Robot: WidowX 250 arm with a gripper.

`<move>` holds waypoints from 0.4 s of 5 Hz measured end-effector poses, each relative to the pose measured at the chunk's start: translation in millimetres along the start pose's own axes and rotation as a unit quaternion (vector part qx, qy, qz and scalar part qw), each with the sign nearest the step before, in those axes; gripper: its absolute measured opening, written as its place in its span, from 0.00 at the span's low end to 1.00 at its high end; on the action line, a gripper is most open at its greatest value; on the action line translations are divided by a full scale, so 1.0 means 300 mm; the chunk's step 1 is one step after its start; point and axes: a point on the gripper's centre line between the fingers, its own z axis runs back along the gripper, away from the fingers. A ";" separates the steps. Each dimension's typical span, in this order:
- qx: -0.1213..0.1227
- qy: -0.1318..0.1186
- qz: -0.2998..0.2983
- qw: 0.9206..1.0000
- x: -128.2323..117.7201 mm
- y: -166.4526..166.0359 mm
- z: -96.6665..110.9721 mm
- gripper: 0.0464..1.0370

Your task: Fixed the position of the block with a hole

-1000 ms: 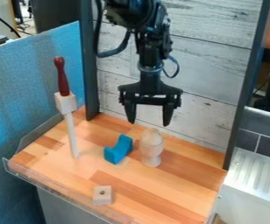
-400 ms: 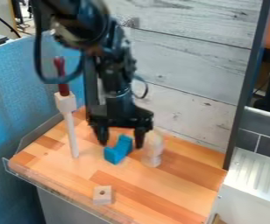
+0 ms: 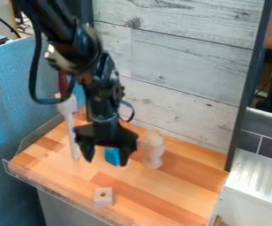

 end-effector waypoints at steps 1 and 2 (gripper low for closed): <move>0.029 0.012 0.038 0.999 -0.026 0.029 -0.054 0.96; 0.054 0.045 0.082 0.994 -0.063 0.039 -0.087 0.96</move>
